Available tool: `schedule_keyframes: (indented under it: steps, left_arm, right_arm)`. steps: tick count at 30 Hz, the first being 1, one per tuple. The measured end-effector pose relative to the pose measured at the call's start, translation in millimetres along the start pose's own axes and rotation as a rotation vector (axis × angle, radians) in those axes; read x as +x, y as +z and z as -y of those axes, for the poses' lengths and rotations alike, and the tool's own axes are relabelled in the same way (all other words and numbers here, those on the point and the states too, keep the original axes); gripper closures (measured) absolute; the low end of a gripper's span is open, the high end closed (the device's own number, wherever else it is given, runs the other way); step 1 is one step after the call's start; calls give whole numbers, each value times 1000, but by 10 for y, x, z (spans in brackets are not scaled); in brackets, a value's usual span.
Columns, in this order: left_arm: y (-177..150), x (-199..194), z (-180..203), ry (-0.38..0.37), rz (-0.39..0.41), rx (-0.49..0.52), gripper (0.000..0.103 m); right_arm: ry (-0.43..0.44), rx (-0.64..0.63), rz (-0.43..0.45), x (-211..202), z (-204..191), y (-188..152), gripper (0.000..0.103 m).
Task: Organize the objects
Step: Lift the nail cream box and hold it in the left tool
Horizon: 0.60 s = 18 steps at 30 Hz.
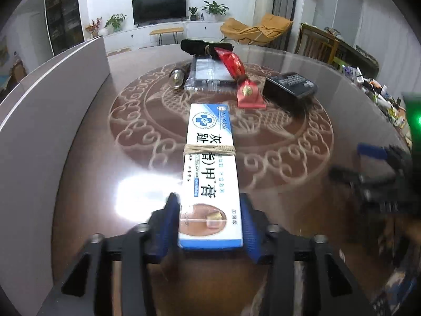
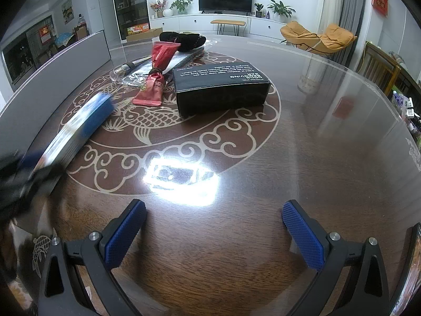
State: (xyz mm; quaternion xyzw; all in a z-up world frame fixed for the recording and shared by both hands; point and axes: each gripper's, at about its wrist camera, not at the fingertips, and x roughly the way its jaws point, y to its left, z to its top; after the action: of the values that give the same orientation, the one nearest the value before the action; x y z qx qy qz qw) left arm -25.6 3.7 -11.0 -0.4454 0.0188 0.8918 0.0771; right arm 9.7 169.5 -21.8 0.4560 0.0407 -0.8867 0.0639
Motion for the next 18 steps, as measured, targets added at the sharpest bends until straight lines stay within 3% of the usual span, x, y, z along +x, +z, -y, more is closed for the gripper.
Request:
schedule_keyframes:
  steps: [1, 4, 7, 14, 18]
  left_arm:
    - [-5, 1, 5, 2, -13, 10, 20]
    - [85, 77, 9, 17, -26, 34, 15]
    - [198, 245, 25, 26, -73, 39, 2]
    - [244, 297, -259, 95, -42, -71, 0]
    - [229, 295, -340, 99, -38, -78, 0]
  right_arm:
    - [0, 0, 0, 1, 0, 0, 0]
    - [0, 0, 0, -1, 1, -1, 0]
    - [0, 0, 0, -2, 2, -1, 0]
    - [0, 0, 0, -8, 1, -5, 0]
    - [0, 0, 0, -6, 2, -4, 0]
